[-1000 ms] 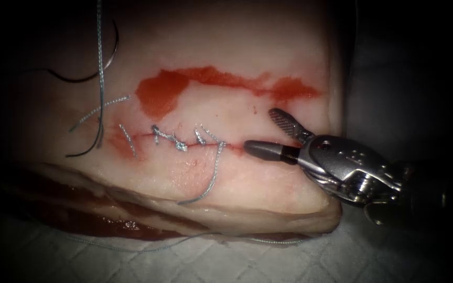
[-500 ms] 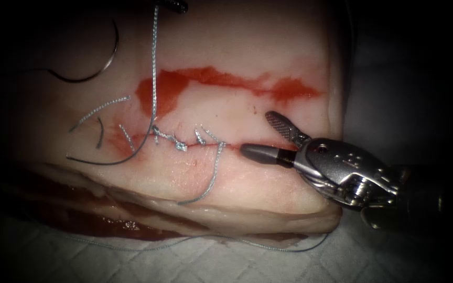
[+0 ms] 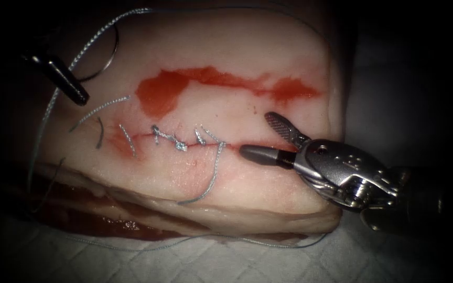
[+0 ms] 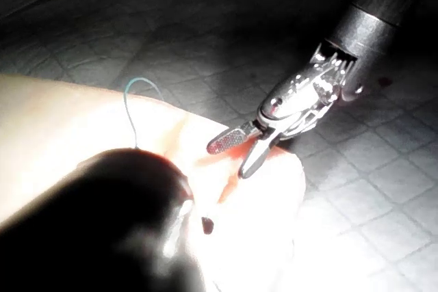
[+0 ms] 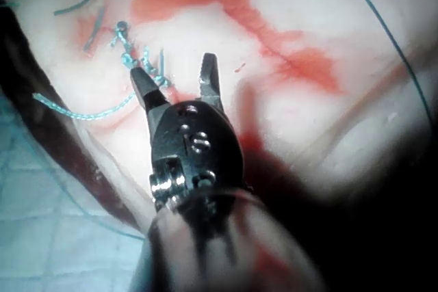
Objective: Wound Closure
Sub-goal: Grab the tail end of the thread using the left tool
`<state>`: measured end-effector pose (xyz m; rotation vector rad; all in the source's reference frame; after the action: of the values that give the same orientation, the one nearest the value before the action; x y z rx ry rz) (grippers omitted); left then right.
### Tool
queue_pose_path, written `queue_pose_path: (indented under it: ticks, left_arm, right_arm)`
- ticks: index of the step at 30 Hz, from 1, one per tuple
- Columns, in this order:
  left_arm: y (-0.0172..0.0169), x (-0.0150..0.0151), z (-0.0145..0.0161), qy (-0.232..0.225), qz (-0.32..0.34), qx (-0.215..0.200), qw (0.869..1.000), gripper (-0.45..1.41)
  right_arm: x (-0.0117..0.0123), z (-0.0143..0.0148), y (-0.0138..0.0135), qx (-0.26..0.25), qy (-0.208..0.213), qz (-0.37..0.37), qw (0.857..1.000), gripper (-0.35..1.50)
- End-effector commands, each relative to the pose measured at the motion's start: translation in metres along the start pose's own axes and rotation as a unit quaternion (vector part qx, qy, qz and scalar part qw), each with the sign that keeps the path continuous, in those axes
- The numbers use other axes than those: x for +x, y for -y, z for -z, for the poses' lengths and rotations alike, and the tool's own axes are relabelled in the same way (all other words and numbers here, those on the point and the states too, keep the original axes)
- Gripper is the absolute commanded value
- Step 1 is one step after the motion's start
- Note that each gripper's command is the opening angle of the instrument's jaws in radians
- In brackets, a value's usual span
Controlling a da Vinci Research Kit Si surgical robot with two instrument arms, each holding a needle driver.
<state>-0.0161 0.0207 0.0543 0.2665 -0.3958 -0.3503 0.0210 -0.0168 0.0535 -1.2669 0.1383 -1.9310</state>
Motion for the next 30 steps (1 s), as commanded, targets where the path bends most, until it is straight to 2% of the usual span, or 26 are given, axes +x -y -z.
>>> queue_pose_path:
  ticks: [1,2,3,4,5,8,10,11,13,15,16,18,19,22,23,24,25,26,27,28,30]
  left_arm:
    - [-0.0003,-0.0004,-0.0005,0.002,-0.001,0.002,1.0,1.26]
    - [0.0006,0.0016,-0.0003,0.001,0.007,0.055,0.998,1.3]
    - [0.0008,0.0024,-0.0001,0.002,0.005,0.079,0.997,1.3]
    - [0.0008,0.0024,-0.0001,0.002,0.005,0.079,0.997,1.3]
    - [0.0007,0.0042,0.001,-0.012,0.016,0.1,0.995,1.26]
    - [-0.0008,0.004,0.0025,-0.022,0.039,0.098,0.994,1.26]
    - [-0.004,0.0027,0.0051,-0.009,0.076,0.073,0.994,1.28]
    - [-0.004,0.0027,0.0051,-0.009,0.076,0.073,0.994,1.28]
    - [-0.0067,0.0014,0.0079,0.055,0.111,0.051,0.991,1.18]
    - [-0.0078,0.0009,0.0095,0.11,0.136,0.036,0.984,0.98]
    - [-0.0082,0.0005,0.0104,0.139,0.15,0.028,0.978,0.95]
    - [-0.0083,-0.0004,0.0116,0.172,0.166,0.029,0.971,0.93]
    - [-0.0083,-0.0004,0.0116,0.172,0.166,0.029,0.971,0.93]
    - [-0.0061,-0.0015,0.0124,0.202,0.167,0.067,0.963,0.91]
    - [-0.0034,-0.0023,0.0122,0.21,0.152,0.118,0.959,0.83]
    - [-0.0021,-0.0026,0.0118,0.207,0.142,0.142,0.958,0.83]
    - [-0.0021,-0.0026,0.0118,0.207,0.142,0.142,0.958,0.83]
    - [0.0015,-0.0034,0.0103,0.185,0.109,0.201,0.956,0.81]
    - [0.0015,-0.0034,0.0103,0.185,0.109,0.201,0.956,0.81]
    - [0.003,-0.0036,0.0095,0.167,0.097,0.223,0.955,0.81]
    - [0.0077,-0.0043,0.0058,0.097,0.055,0.27,0.956,0.86]
  right_arm:
    - [0.0,-0.001,-0.0002,-0.001,0.002,0.0,1.0,1.38]
    - [0.0,-0.001,-0.0002,-0.001,0.002,0.0,1.0,1.38]
    - [0.0,-0.001,-0.0002,-0.001,0.002,0.0,1.0,1.38]
    - [0.0,-0.001,-0.0002,-0.001,0.002,0.0,1.0,1.38]
    - [0.0,-0.001,-0.0003,0.0,0.002,-0.003,1.0,1.38]
    - [0.0,-0.0011,-0.0003,0.0,0.002,-0.003,1.0,1.38]
    - [0.0001,-0.0011,-0.0003,0.0,0.002,-0.002,1.0,1.38]
    - [0.0001,-0.0011,-0.0003,0.0,0.002,-0.002,1.0,1.38]
    - [0.0003,-0.0012,-0.0004,-0.001,0.003,-0.001,1.0,1.38]
    - [0.0004,-0.0013,-0.0004,-0.001,0.003,0.0,1.0,1.38]
    - [0.0004,-0.0013,-0.0005,0.0,0.003,0.0,1.0,1.38]
    - [0.0004,-0.0013,-0.0005,0.0,0.003,0.0,1.0,1.38]
    - [0.0004,-0.0013,-0.0005,0.0,0.003,0.0,1.0,1.38]
    - [0.0004,-0.0013,-0.0005,0.0,0.003,0.0,1.0,1.38]
    - [0.0004,-0.0012,-0.0004,-0.001,0.003,-0.001,1.0,1.38]
    - [0.0003,-0.0011,-0.0004,-0.005,0.004,-0.001,1.0,1.4]
    - [0.0003,-0.0011,-0.0004,-0.005,0.004,-0.001,1.0,1.4]
    - [0.0002,-0.0005,-0.0002,-0.017,0.003,-0.001,1.0,1.41]
    - [0.0002,-0.0005,-0.0002,-0.017,0.003,-0.001,1.0,1.41]
    - [0.0002,0.0,-0.0001,-0.021,0.002,-0.001,1.0,1.41]
    - [-0.0005,0.0017,0.0004,-0.035,-0.003,-0.004,0.999,1.4]
